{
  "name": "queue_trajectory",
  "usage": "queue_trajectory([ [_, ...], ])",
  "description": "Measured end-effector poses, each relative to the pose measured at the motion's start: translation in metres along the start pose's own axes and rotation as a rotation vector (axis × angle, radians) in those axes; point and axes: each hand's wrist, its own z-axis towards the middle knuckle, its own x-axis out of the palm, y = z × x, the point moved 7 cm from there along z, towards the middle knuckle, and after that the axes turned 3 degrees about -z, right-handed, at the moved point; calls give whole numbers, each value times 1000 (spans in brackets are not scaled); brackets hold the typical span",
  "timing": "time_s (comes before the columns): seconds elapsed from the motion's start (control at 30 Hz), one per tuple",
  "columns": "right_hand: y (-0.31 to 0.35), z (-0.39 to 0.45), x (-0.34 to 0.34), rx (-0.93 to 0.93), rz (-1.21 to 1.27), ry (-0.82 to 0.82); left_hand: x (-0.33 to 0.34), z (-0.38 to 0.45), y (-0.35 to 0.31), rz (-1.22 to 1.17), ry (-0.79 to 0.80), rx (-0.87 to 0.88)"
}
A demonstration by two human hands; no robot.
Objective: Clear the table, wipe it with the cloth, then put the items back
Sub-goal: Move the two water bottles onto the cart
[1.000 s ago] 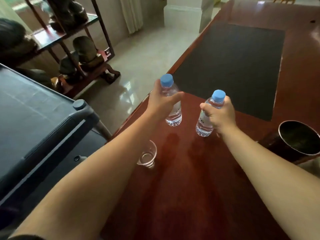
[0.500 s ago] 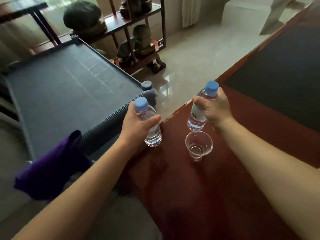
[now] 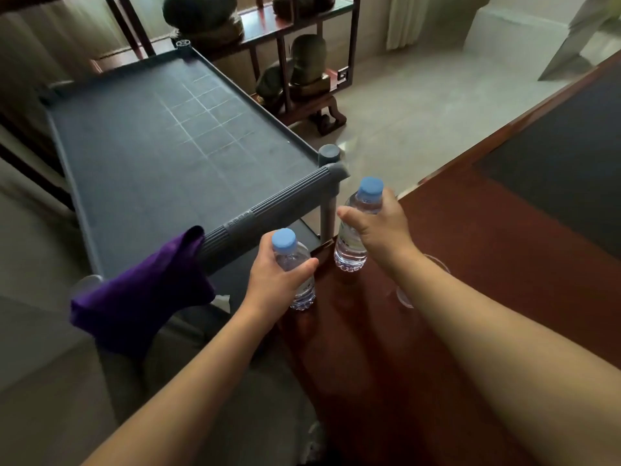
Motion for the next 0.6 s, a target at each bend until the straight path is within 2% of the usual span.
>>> queue_trajectory([
  [0.27,-18,-7,27,34,-19,22,0,-2,6,67,17,39],
  [0.6,-23,-9,29,40,-104,49,-2,3,-2,195,56,57],
])
